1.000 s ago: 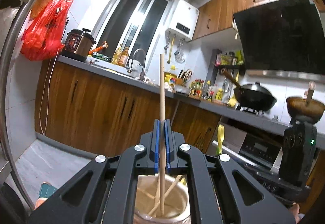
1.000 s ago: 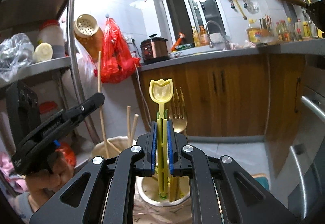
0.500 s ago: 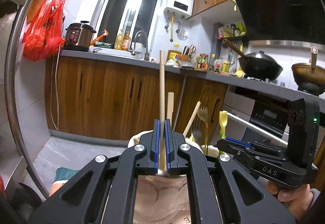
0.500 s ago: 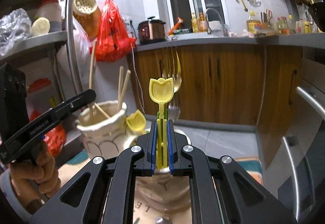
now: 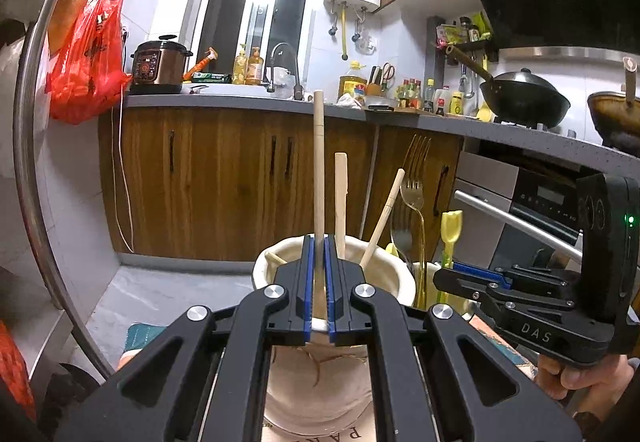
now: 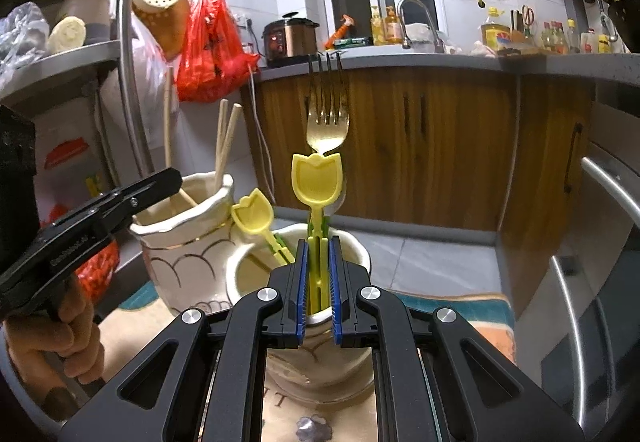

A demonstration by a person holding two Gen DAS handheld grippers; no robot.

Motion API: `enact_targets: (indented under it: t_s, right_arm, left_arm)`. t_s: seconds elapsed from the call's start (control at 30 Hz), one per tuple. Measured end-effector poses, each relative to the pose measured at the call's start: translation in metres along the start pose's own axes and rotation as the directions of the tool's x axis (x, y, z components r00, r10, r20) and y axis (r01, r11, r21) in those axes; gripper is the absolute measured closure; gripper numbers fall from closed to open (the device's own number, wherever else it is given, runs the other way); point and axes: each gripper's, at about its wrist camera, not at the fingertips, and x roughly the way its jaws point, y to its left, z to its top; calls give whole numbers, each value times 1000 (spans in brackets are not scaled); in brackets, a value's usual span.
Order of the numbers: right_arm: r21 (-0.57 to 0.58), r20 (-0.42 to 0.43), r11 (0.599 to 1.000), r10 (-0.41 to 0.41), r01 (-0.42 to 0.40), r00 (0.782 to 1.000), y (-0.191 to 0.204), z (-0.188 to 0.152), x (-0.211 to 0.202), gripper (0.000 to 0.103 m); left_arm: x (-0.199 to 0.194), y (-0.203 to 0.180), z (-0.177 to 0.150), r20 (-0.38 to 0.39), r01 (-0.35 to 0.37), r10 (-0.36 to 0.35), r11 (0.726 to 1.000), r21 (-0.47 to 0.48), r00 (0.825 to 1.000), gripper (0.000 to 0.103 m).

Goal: Organize utensils
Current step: 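Lift the chopstick and yellow spoon and drop them into the ceramic holder, then return both open tools toward the last chopstick and silver spoon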

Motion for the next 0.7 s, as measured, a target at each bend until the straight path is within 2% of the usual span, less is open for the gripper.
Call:
enact_targets:
  t_s: [0.1,0.33,0.5,0.57,0.7]
  right_arm:
    - [-8,-1,1000,-7,7,1000,1,0,0,82]
    - [-22,18,1000,-15,16,1000,2,1,-8,75]
    - [-23,35,1000,-18,18,999,1,2,-20,74]
    - [-26,37,999,-21,21,999,0,1,-26,74]
    - [-39,35,999,-22,24,999,0,-4,-39,73]
  left_arm:
    - [-2,-1,1,0,-1,1,1000,4,1000,97]
    - [-12,-2,4,17,-1,1,1000,23,1000,94]
    - [-24,1,7,31,-5,5,1000,27,1000,81]
    - [-31,2,7,36,-3,2,1000,26,999,73]
    - [-48,3,3,36,6,-7,1000,29,999,73]
